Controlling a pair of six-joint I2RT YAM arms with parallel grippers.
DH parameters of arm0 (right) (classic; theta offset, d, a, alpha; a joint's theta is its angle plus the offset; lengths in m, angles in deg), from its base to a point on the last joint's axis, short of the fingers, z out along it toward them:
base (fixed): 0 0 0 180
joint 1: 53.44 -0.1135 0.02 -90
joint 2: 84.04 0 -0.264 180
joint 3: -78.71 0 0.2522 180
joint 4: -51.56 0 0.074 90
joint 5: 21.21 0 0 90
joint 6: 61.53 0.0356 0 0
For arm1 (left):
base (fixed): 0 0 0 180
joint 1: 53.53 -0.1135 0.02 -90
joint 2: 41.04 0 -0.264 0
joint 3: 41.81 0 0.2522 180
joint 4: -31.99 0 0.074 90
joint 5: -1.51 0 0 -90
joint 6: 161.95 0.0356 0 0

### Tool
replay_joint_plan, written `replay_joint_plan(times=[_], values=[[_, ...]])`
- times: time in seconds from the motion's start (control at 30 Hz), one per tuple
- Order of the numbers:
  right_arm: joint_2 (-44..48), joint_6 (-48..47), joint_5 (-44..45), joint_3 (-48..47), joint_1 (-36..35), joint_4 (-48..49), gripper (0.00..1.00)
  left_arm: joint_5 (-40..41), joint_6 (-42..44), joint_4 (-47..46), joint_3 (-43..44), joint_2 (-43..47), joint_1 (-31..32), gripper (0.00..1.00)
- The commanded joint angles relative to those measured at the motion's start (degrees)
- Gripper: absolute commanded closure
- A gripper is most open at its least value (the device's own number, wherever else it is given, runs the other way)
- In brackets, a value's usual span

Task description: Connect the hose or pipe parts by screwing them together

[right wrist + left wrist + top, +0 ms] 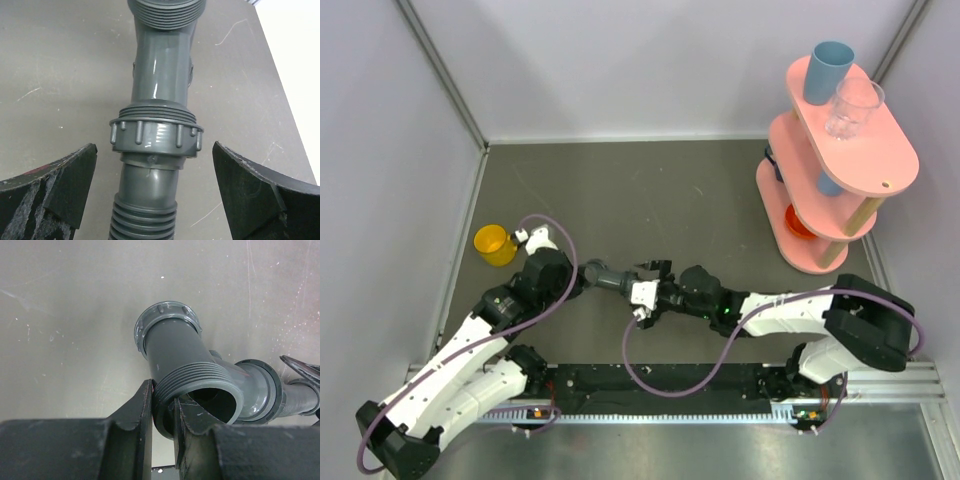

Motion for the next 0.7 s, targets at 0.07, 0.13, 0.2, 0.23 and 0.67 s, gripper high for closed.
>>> replay_joint_plan(times=[0.07, 0.13, 0.2, 0.23, 0.67], values=[[-3.4, -3.6, 3.6, -1.7, -2.2, 7.8, 0.1, -0.9, -2.4, -1.6, 2.4, 0.0, 0.2, 1.0], [-4.0, -3.6, 3.5, -1.7, -2.3, 9.8, 0.14, -0.9, -2.4, -1.6, 2.4, 0.1, 0.2, 1.0], [-4.3, -2.4, 4.9, -2.3, -2.3, 10.1, 0.24, -1.0, -2.4, -1.6, 2.3, 0.1, 0.2, 1.0], [-4.9, -1.3, 5.7, -3.0, -2.3, 11.2, 0.28, -1.1, -2.4, -1.8, 2.1, 0.3, 0.2, 1.0], [-10.5, 44.1, -21.2, -13.7, 17.0, 4.6, 0.54, -5.9, 6.8, -18.2, -10.2, 8.7, 0.2, 1.0]])
